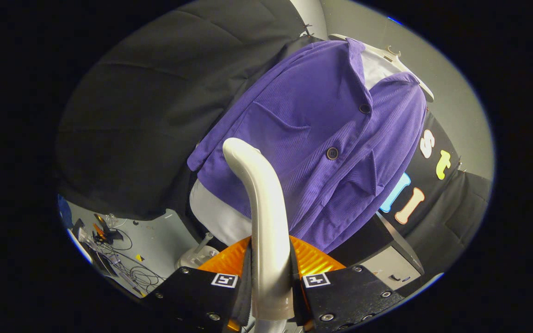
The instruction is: Iron the clothes twice with a garment steamer, once on the left side and once on the right side.
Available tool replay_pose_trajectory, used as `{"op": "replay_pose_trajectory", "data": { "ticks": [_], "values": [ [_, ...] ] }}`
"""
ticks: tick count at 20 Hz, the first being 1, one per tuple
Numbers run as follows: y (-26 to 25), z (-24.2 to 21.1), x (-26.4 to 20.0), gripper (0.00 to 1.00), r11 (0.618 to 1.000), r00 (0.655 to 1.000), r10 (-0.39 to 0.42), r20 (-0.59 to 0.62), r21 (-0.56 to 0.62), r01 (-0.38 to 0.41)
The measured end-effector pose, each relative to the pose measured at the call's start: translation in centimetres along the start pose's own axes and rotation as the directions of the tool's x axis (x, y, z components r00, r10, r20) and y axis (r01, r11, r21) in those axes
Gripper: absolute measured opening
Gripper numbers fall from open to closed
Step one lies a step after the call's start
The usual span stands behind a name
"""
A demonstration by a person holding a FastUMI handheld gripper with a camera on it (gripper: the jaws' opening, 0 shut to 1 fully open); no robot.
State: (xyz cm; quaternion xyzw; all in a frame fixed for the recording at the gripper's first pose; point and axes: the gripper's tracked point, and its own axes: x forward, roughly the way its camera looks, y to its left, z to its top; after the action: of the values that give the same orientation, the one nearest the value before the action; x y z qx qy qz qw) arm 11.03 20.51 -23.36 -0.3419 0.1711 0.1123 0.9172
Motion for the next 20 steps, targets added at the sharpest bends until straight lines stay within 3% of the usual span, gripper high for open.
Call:
{"op": "replay_pose_trajectory", "data": {
  "ticks": [9, 14, 20],
  "values": [
    [0.3, -4.9, -3.5, 0.36, 0.994, 0.995, 0.074, -0.068, 0.082, -0.069],
    [-5.6, -7.2, -7.5, 0.37, 0.975, 0.996, 0.052, -0.072, 0.222, -0.035],
    [-15.3, -9.6, -12.5, 0.36, 0.906, 0.997, -0.03, -0.075, 0.418, 0.059]
  ]
}}
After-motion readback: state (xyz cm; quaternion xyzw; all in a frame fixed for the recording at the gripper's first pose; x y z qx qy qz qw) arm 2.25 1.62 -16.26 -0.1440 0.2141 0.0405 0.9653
